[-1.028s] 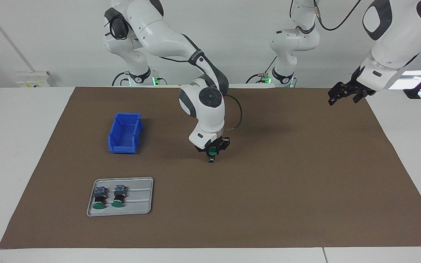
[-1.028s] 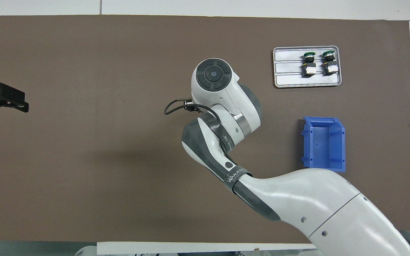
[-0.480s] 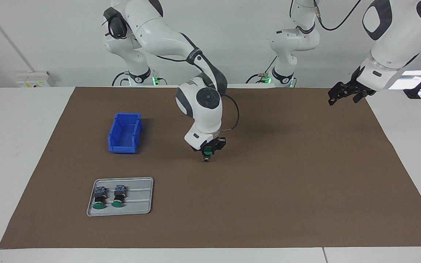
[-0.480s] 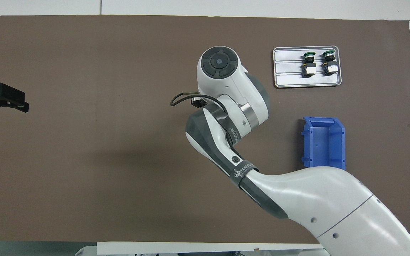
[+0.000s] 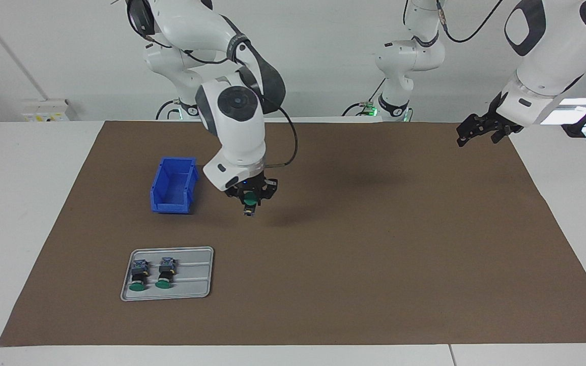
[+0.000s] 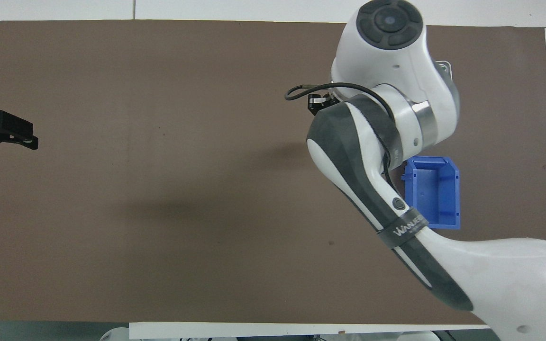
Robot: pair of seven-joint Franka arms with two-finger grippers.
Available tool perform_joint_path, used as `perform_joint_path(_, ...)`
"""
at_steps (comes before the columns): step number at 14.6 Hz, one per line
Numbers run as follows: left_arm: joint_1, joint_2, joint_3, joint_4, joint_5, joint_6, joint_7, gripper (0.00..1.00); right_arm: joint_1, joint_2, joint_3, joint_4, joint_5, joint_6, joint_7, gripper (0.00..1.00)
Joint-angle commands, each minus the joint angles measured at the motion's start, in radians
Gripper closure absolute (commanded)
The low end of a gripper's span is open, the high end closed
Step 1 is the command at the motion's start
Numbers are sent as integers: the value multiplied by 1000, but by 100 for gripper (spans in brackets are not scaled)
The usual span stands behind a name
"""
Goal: Place and press button with both arms
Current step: 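Carry the green button with the right gripper to the blue bin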
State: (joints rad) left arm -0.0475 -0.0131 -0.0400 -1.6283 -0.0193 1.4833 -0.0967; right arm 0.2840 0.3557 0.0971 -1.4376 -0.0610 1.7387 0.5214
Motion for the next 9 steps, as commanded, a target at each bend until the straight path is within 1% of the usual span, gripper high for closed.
perform_joint_path(1,12,-22,-11,-30,13,12,3,0,-31,-70,-48,-49,-3,-56,-12,92)
perform_joint_path(2,12,-22,-11,-30,13,12,3,0,-41,-93,-72,-69,0,-76,-6,93)
perform_joint_path(4,12,-22,-11,-30,13,12,3,0,-74,-135,-86,-105,4,-117,32,93)
perform_joint_path(7,12,-22,-11,-30,13,14,3,0,-121,-207,-91,-216,6,-116,153,95)
perform_joint_path(9,12,-22,-11,-30,13,14,3,0,-127,-253,-111,-286,6,-108,195,96)
